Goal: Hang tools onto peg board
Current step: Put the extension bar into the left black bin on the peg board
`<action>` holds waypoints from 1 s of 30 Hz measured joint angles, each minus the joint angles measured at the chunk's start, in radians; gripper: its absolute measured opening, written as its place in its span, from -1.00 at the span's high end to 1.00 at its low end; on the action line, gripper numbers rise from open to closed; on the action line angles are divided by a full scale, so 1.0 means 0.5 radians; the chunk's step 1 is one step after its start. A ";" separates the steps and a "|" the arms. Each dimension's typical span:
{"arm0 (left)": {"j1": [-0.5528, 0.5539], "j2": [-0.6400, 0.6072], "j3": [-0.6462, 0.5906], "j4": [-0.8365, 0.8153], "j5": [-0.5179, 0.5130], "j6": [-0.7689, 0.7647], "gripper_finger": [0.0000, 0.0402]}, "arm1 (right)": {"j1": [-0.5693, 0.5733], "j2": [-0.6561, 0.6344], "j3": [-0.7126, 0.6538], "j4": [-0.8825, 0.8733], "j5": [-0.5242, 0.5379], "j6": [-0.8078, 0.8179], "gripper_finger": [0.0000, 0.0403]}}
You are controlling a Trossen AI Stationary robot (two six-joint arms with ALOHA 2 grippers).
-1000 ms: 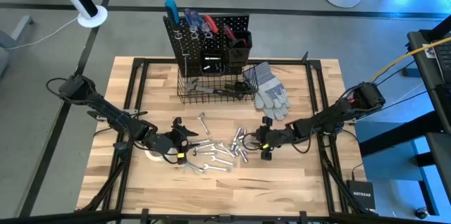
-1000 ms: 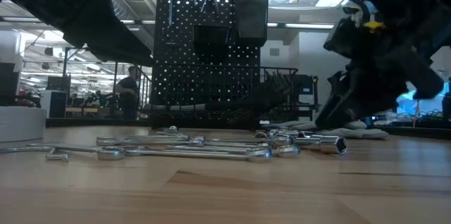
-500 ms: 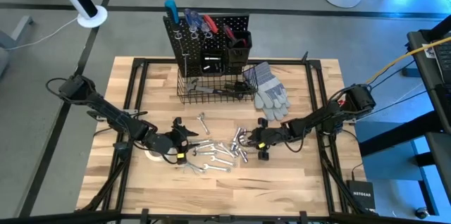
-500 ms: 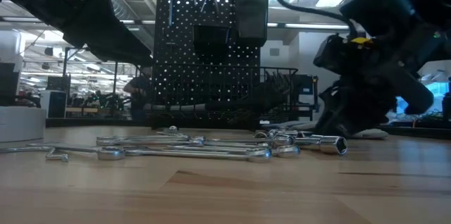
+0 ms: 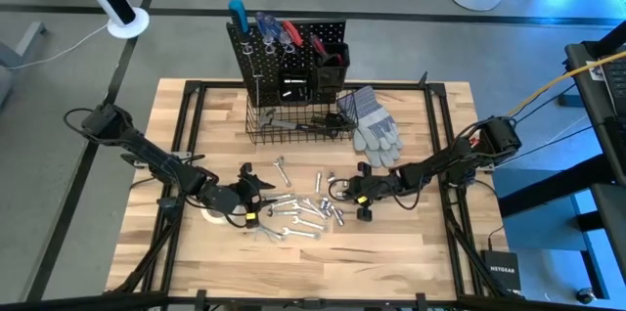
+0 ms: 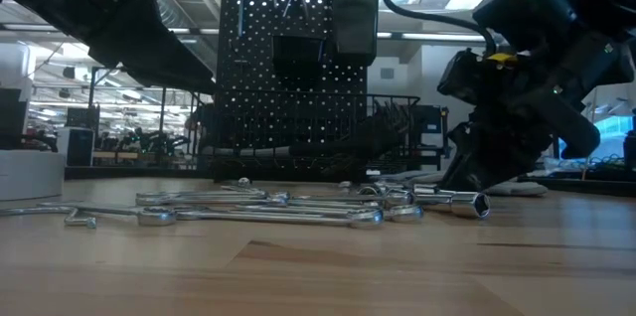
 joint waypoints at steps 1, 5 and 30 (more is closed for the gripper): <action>0.000 0.000 0.000 -0.001 0.000 0.000 0.09 | 0.002 -0.013 0.008 -0.014 0.015 -0.001 0.74; 0.000 0.000 0.000 -0.002 0.000 -0.004 0.09 | 0.002 -0.092 0.044 -0.083 0.038 -0.048 0.74; -0.002 0.000 0.001 -0.001 0.001 -0.014 0.09 | 0.009 -0.258 0.885 0.069 0.878 -0.717 0.76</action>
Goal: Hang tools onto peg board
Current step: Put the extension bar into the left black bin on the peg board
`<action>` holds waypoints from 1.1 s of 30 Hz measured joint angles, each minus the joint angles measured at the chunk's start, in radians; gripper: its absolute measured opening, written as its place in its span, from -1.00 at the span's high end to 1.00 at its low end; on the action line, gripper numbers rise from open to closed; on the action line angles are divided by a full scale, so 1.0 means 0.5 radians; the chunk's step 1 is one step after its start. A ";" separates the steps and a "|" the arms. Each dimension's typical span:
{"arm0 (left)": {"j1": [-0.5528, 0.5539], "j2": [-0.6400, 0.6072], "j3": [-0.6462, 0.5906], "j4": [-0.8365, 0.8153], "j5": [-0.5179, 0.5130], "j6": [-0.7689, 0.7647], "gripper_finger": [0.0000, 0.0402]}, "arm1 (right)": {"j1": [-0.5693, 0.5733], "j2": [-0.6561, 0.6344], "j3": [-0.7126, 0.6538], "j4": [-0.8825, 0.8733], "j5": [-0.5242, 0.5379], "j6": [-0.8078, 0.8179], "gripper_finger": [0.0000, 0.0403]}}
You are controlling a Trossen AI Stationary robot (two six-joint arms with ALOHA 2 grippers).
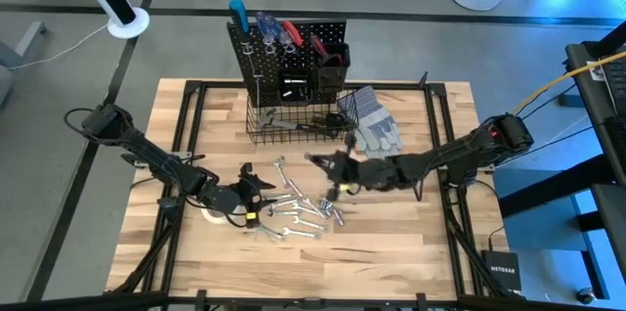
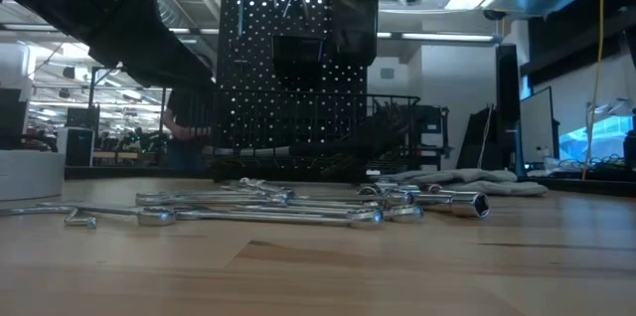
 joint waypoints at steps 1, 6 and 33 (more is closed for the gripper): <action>0.000 0.000 0.000 0.002 0.000 0.005 0.09 | -0.027 0.026 0.051 0.053 -0.010 -0.048 0.76; 0.000 0.000 0.000 0.000 0.000 0.006 0.09 | -0.173 0.188 0.339 0.091 -0.037 -0.211 0.76; 0.000 0.000 0.000 0.002 0.000 -0.007 0.09 | -0.815 0.587 0.905 -0.148 -0.033 -0.088 0.68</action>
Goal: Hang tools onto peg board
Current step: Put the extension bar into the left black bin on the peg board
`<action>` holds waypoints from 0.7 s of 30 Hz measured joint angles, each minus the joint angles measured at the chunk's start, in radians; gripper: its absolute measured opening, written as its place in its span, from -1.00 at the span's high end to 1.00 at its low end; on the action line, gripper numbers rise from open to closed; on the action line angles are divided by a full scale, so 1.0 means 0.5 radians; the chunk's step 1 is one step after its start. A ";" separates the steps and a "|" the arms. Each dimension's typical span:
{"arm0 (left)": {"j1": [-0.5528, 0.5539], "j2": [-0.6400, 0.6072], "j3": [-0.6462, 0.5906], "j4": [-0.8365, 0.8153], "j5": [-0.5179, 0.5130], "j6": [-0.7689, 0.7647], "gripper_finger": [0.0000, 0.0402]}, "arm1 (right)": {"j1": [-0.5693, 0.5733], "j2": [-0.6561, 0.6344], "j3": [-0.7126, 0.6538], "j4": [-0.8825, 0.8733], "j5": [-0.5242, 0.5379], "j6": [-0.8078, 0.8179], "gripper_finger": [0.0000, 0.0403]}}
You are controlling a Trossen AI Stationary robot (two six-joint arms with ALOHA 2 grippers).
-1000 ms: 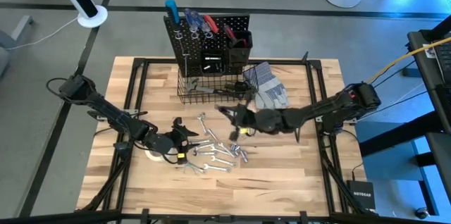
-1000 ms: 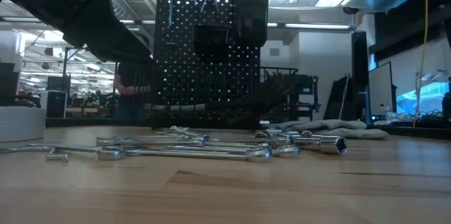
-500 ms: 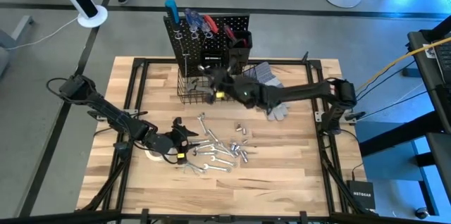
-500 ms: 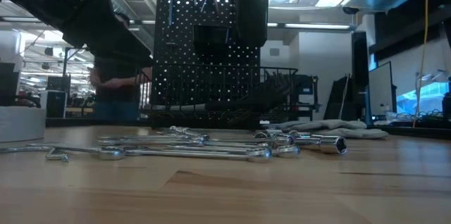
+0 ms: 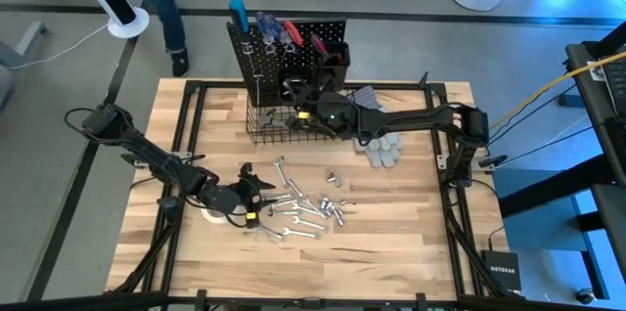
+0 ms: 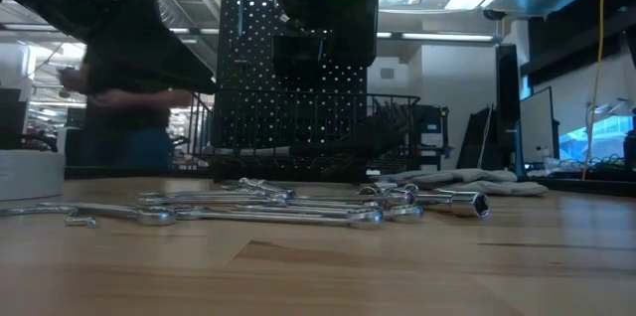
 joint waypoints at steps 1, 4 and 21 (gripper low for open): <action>0.000 0.000 0.000 0.000 0.000 0.000 0.09 | 0.000 0.000 0.000 -0.001 0.002 0.000 0.68; 0.000 0.000 0.000 0.001 0.000 0.000 0.09 | 0.000 0.000 0.000 -0.002 0.013 0.007 0.68; 0.000 0.000 0.000 0.000 0.000 -0.002 0.09 | 0.018 0.000 0.000 -0.044 0.271 0.001 0.20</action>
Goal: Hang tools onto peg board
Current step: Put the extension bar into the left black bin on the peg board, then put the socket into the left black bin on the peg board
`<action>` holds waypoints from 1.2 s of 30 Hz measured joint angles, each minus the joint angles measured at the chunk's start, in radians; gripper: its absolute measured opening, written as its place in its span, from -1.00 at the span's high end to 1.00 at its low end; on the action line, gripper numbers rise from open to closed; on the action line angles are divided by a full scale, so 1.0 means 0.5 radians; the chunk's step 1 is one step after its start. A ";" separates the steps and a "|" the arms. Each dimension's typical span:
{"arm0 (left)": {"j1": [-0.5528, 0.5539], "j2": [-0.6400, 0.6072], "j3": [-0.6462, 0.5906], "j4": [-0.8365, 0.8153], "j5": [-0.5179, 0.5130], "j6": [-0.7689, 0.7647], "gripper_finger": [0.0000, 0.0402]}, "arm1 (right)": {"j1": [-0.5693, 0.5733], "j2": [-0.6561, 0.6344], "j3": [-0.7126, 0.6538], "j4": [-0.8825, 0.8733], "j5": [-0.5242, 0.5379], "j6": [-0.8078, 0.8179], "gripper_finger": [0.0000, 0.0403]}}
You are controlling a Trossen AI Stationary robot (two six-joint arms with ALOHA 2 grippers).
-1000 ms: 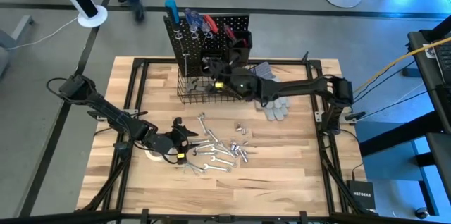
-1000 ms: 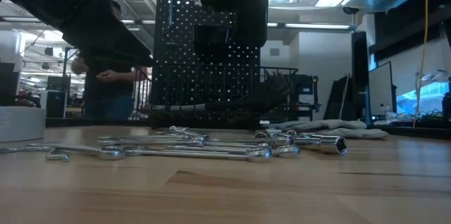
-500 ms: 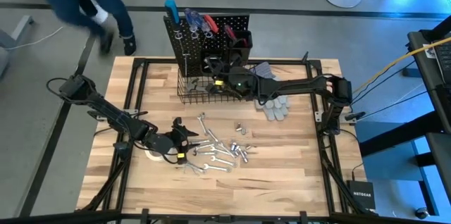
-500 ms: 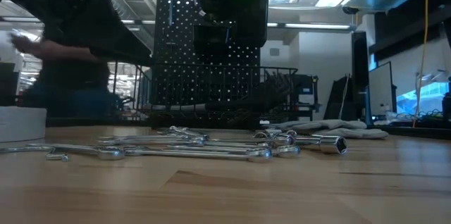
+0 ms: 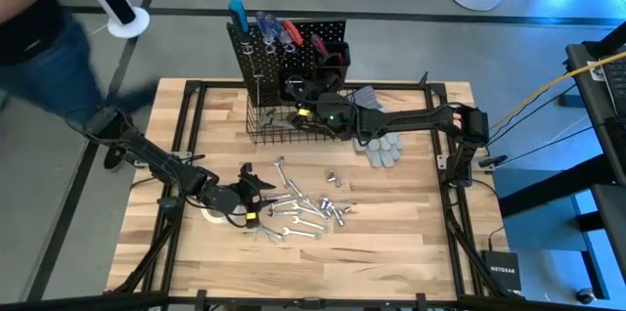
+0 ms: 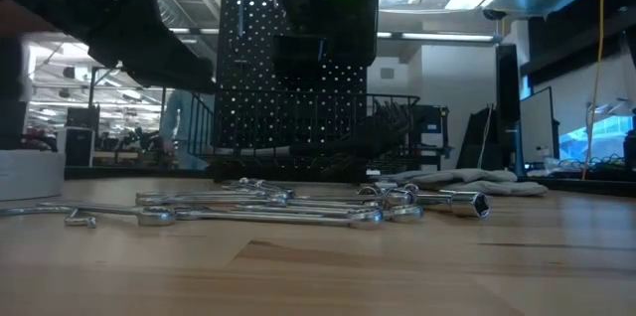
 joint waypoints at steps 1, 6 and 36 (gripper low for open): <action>0.000 0.000 0.000 0.000 0.000 0.000 0.09 | 0.014 -0.001 0.000 0.010 0.007 -0.026 0.17; 0.000 0.000 0.000 -0.002 0.000 -0.001 0.09 | 0.139 -0.011 0.065 -0.008 0.047 -0.261 0.09; -0.002 0.000 0.000 -0.001 0.000 -0.052 0.09 | 1.010 -0.328 -0.469 -1.764 -0.393 0.779 0.10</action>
